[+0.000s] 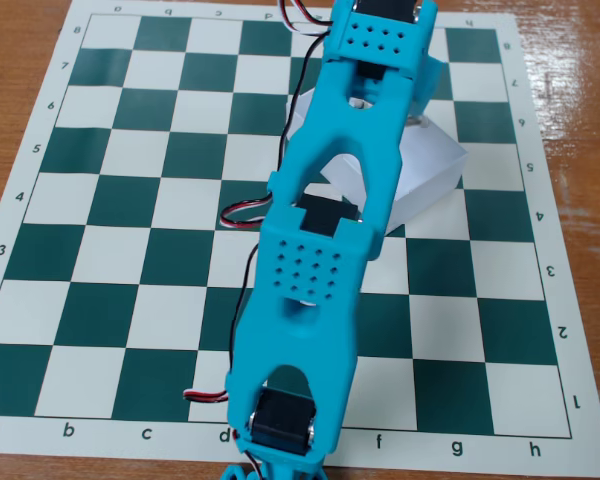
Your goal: Grab the toy horse and put it in the box.
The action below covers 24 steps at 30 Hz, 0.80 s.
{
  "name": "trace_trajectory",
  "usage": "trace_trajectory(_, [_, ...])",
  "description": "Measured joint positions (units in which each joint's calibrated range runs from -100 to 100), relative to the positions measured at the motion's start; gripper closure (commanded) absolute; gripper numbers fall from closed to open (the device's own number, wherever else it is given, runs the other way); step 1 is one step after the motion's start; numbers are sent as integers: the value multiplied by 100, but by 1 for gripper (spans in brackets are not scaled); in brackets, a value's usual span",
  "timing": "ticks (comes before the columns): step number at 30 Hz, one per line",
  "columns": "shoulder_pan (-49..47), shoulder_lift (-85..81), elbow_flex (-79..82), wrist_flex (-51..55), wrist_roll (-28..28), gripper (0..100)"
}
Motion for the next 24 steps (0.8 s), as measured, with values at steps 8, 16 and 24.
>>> trace_trajectory(8, [-97,426,-299,114,-239,83])
trace_trajectory(16, [-433,-783,-118,2093,-250,84])
trace_trajectory(24, [-993,-5464,3699,2102,-203,76])
